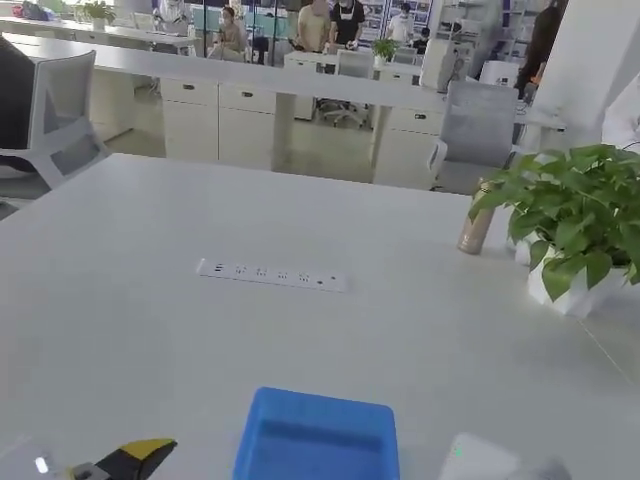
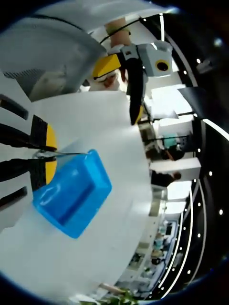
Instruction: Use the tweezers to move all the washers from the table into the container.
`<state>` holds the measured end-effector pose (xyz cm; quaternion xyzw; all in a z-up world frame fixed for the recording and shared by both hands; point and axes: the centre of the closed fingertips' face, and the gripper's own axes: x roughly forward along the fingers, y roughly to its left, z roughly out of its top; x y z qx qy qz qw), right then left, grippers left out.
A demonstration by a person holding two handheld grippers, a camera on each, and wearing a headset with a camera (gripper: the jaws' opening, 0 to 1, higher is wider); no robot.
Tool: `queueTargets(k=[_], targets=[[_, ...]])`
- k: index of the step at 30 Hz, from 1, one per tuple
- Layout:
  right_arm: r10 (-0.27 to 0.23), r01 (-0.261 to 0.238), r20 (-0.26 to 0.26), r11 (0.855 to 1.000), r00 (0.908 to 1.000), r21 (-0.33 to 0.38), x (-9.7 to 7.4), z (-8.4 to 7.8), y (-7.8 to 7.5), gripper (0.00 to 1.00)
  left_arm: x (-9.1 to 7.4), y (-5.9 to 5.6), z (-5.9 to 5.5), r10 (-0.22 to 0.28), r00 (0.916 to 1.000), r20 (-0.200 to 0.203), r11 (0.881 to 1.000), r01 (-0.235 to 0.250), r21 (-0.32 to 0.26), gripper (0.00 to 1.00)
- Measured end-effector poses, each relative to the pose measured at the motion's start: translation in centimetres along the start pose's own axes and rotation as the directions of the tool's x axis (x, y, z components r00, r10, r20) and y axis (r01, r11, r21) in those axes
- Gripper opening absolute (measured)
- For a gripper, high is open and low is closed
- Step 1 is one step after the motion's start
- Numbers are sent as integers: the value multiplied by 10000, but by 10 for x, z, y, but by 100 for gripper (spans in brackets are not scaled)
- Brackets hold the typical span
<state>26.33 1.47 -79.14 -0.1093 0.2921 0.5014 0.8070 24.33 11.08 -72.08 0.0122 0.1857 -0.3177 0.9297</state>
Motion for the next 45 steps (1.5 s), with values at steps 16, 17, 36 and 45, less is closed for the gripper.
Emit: queueTargets(k=[16,17,36,45], targets=[[-44,3,771,9986,9970,538,-24,34,-12,3,-5,9,18,822,9925,904,9959,-853,307,99],[24,-70,833,9985,9965,550,-25,35,-12,3,-7,10,19,854,9911,1016,9959,-881,219,99],[-1416,1069,1015,9511,9847,2897,-13,40,-84,3,-10,18,10,1163,9872,1090,9931,-1175,50,96],[-1689,1514,470,9541,9845,2583,10,31,-101,3,-14,19,4,1410,9846,1030,9896,-1430,124,96]])
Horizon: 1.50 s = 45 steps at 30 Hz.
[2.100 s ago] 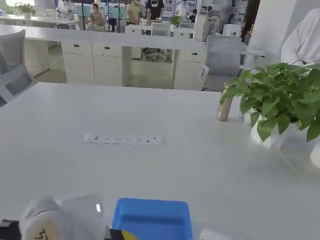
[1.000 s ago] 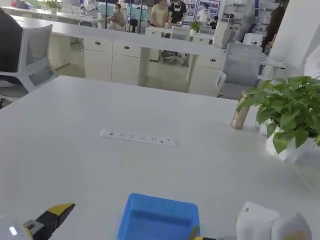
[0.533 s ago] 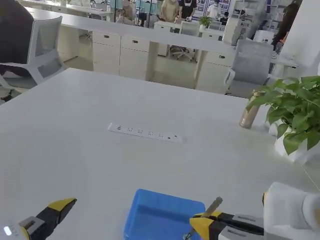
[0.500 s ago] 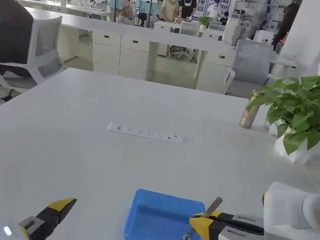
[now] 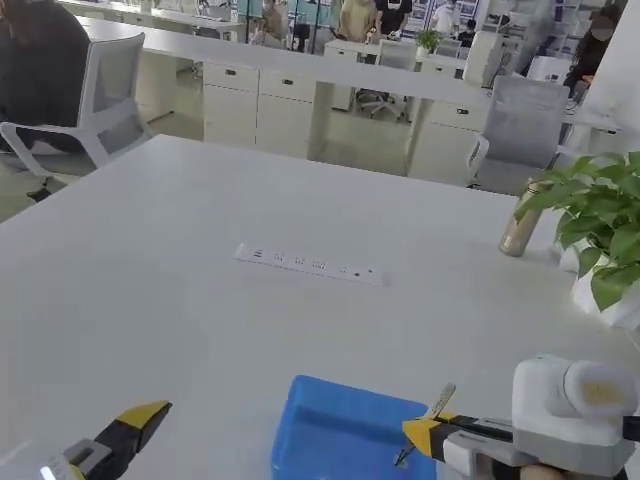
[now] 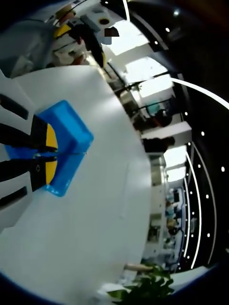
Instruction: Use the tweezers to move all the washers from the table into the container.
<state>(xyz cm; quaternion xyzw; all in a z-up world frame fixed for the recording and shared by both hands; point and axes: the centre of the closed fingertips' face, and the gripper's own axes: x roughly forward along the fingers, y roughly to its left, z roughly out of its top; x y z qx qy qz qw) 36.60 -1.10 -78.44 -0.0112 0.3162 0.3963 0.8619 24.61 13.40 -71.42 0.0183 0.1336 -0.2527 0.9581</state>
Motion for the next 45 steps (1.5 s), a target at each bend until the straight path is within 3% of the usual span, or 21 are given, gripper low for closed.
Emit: queueTargets(k=[7,10,13,18,23,33,39,45], targets=[[-144,140,-229,9998,9996,-158,12,-8,-6,3,6,0,0,-31,10000,-61,9999,32,157,98],[-293,279,-389,9990,9988,-359,14,-13,-7,3,8,-1,-6,0,9997,-244,9998,4,182,99],[-319,298,-436,9984,9985,-476,14,-14,-7,3,11,-1,-19,-41,9974,-715,9999,52,140,99],[-260,240,-372,9983,9990,-523,16,-14,-7,3,11,-1,-16,-197,9988,-457,9993,183,-312,99],[-216,190,-449,9981,9988,-579,19,-16,-6,3,10,4,-16,21,9991,-424,9991,-38,-412,99],[-181,136,-514,9961,9985,-876,20,-17,-7,3,13,0,-23,-245,9971,-724,9985,208,-515,99],[-133,129,-52,9972,9999,-738,9,-5,2,3,12,1,-23,-137,9971,-755,9994,113,-320,98],[2,26,530,9987,9986,-518,-8,9,15,3,12,0,-21,-227,9982,-548,9983,197,-544,97]])
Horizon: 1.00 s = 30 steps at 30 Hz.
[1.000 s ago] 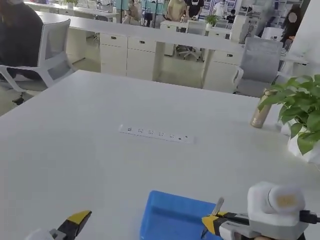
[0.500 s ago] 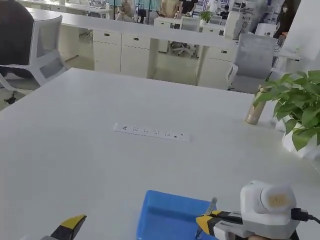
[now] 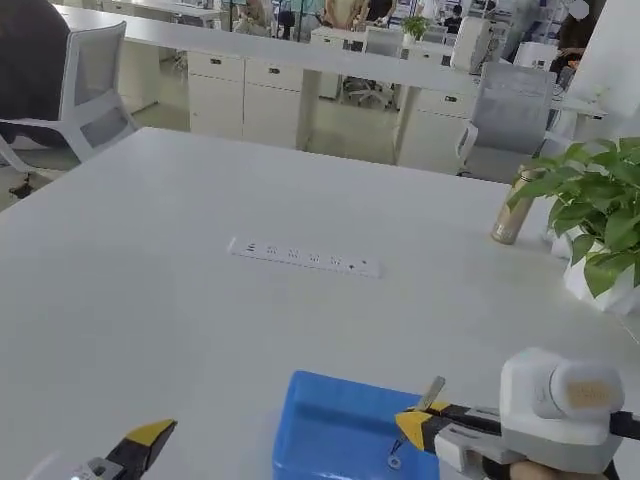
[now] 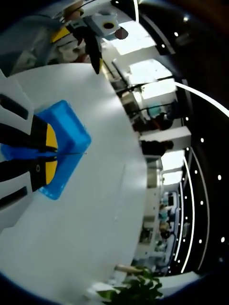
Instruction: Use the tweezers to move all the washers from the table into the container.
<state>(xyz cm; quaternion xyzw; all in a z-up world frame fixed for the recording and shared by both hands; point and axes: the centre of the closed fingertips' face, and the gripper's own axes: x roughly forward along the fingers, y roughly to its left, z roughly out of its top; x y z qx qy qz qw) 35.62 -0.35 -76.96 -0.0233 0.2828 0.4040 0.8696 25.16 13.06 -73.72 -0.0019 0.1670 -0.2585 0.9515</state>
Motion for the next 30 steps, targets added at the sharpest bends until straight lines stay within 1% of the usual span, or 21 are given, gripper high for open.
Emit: queueTargets(k=[2,5,10,14,17,18,21,22,26,30], targets=[[77,-80,229,9999,9997,138,-6,5,7,3,1,-2,0,-124,9999,-8,9999,124,-74,97],[242,-269,635,9987,9977,434,-16,13,16,3,1,-3,-1,-120,9999,-84,9999,121,89,96],[403,-445,754,9974,9963,559,-26,11,28,2,0,-4,-2,-147,9998,-118,9997,149,172,95],[728,-815,974,9928,9926,880,-34,10,39,2,0,-3,-3,-91,9999,-139,9999,93,138,95],[1028,-1122,915,9882,9905,1042,-34,4,51,2,0,-2,-3,-61,9999,-146,9999,63,107,95],[1195,-1288,884,9856,9889,1092,-34,1,55,2,0,-2,-3,-64,9999,-159,9999,65,112,95],[1432,-1502,695,9826,9873,1092,-30,-10,63,2,0,-2,-4,-72,9998,-181,9999,74,145,94],[1588,-1641,579,9811,9856,1028,-28,-16,68,2,0,-3,-4,-61,9998,-191,9999,64,159,94],[1744,-1750,153,9816,9846,760,-18,-31,73,3,0,0,-4,20,9998,-184,9999,-18,136,94],[1690,-1678,-137,9839,9855,609,-10,-41,73,3,-1,2,-3,86,9998,-152,10000,-85,33,94]])
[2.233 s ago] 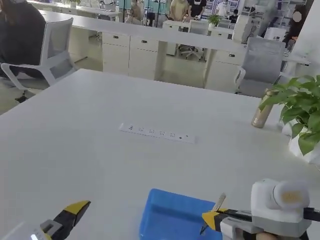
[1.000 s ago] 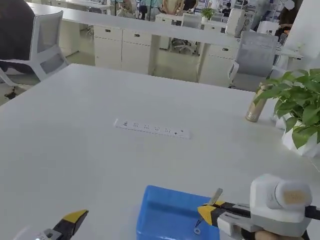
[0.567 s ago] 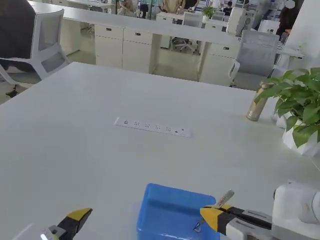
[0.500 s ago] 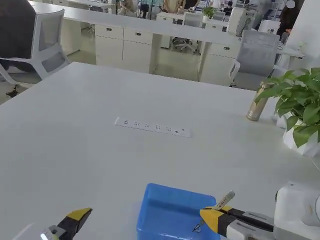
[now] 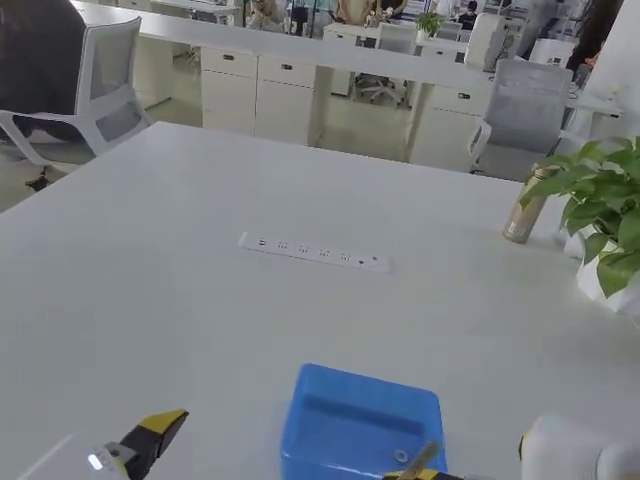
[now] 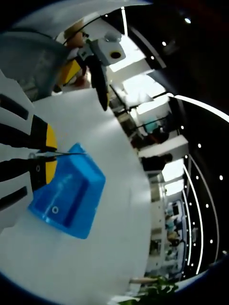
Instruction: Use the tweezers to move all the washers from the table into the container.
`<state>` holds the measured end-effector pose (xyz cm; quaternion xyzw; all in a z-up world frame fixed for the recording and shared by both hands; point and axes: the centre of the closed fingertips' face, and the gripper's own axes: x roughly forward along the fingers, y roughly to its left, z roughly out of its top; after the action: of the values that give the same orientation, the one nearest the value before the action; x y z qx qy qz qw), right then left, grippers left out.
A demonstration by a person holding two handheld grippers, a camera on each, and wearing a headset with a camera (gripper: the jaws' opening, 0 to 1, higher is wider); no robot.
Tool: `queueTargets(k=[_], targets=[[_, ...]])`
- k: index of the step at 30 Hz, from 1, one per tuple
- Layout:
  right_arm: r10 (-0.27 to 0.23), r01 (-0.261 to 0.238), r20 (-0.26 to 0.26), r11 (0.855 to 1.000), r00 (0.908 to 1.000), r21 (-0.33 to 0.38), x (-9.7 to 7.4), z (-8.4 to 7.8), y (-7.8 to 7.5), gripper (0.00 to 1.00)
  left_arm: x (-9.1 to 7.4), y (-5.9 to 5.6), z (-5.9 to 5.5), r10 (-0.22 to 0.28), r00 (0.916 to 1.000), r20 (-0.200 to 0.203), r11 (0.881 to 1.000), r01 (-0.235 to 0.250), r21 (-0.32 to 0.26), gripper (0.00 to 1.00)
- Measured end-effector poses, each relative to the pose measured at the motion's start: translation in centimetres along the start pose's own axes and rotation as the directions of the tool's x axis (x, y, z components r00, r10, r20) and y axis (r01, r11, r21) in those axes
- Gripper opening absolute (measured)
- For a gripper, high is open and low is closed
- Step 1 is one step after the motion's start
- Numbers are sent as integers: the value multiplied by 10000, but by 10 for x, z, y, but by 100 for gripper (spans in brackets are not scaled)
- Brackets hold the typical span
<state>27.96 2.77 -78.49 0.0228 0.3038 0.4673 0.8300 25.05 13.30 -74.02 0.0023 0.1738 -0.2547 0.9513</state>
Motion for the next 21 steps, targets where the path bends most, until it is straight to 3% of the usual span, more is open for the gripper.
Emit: queueTargets(k=[8,21], targets=[[-146,134,-555,9997,9983,-213,8,-15,-7,3,-1,3,0,121,9999,42,9999,-121,-93,93],[-322,236,-956,9956,9949,-901,15,-21,-7,3,-1,4,-1,165,9999,-41,9998,-165,-72,92]])
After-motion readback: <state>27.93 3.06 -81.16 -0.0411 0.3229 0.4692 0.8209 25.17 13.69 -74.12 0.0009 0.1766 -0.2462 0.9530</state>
